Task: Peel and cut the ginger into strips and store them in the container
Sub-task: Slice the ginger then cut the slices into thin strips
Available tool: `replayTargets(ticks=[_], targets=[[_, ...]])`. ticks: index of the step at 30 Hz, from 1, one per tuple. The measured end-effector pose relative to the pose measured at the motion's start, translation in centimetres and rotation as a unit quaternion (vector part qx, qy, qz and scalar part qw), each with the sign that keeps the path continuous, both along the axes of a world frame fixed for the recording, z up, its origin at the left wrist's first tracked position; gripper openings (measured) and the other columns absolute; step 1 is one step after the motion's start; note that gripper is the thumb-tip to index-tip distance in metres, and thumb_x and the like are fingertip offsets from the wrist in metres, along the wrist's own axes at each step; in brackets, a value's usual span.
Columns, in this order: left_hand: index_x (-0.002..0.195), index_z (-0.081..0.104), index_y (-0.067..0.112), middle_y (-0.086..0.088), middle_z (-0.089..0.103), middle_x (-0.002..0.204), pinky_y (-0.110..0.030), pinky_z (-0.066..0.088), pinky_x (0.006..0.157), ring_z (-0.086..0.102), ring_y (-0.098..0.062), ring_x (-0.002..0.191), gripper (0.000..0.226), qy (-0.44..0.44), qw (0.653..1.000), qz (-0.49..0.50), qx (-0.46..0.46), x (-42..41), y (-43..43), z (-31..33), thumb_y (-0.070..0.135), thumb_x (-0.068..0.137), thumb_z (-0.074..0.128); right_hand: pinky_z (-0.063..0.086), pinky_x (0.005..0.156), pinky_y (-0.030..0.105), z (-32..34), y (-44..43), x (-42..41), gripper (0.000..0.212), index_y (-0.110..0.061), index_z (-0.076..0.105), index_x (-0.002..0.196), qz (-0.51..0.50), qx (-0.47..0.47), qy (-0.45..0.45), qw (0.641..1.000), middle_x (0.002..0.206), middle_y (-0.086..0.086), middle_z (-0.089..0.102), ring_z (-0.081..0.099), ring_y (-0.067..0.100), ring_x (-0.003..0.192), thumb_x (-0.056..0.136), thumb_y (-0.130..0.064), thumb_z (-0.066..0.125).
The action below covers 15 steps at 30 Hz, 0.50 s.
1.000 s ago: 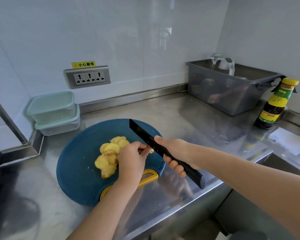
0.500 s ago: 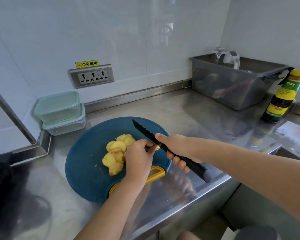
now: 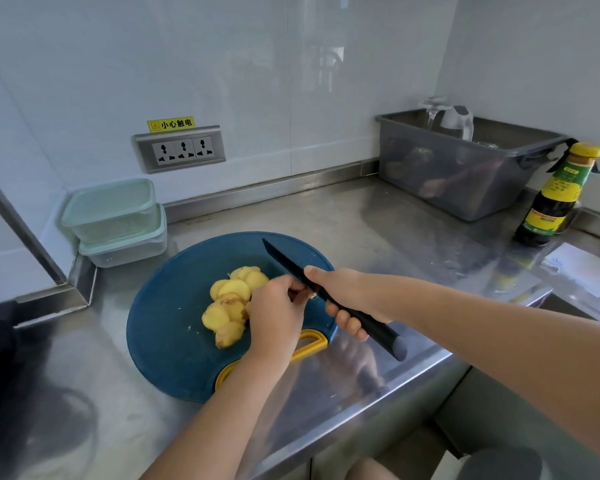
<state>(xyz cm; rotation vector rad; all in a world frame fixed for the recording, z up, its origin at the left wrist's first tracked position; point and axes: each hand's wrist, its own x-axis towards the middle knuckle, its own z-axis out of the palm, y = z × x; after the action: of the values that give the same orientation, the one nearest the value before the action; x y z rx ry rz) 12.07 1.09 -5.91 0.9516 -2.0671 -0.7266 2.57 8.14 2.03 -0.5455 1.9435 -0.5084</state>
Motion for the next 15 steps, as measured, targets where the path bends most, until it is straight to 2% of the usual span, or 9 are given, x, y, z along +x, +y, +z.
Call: replayTargets(ticks=[5, 10, 15], targets=[[0.082, 0.072, 0.012, 0.001, 0.07, 0.078, -0.018, 0.046, 0.062, 0.058, -0.007, 0.068, 0.007, -0.004, 1.0, 0.003, -0.006, -0.1, -0.2, -0.1, 0.017, 0.085, 0.069, 0.03, 0.037, 0.017, -0.6, -0.4, 0.1, 0.065, -0.018, 0.038, 0.058, -0.013, -0.006, -0.015, 1.0, 0.044, -0.003, 0.037, 0.031, 0.011, 0.034, 0.09, -0.074, 0.032], [0.084, 0.072, 0.012, 0.002, 0.07, 0.078, -0.025, 0.05, 0.064, 0.06, -0.009, 0.069, 0.007, -0.007, 1.0, 0.006, -0.001, -0.1, -0.3, -0.1, 0.017, 0.085, 0.068, 0.029, 0.036, 0.017, -1.2, -0.7, 0.1, 0.065, -0.017, 0.038, 0.056, -0.026, -0.022, -0.023, 0.999, 0.044, -0.002, 0.037, 0.031, 0.012, 0.033, 0.09, -0.073, 0.033], [0.087, 0.07, 0.012, 0.005, 0.067, 0.078, -0.009, 0.04, 0.058, 0.058, -0.004, 0.068, 0.006, 0.0, 1.0, 0.009, 0.024, 0.1, 0.0, -0.2, 0.018, 0.085, 0.069, 0.027, 0.036, 0.017, -1.6, 0.2, -1.0, 0.065, -0.017, 0.038, 0.055, -0.058, -0.054, -0.081, 0.994, 0.043, -0.001, 0.035, 0.029, 0.013, 0.034, 0.091, -0.072, 0.034]])
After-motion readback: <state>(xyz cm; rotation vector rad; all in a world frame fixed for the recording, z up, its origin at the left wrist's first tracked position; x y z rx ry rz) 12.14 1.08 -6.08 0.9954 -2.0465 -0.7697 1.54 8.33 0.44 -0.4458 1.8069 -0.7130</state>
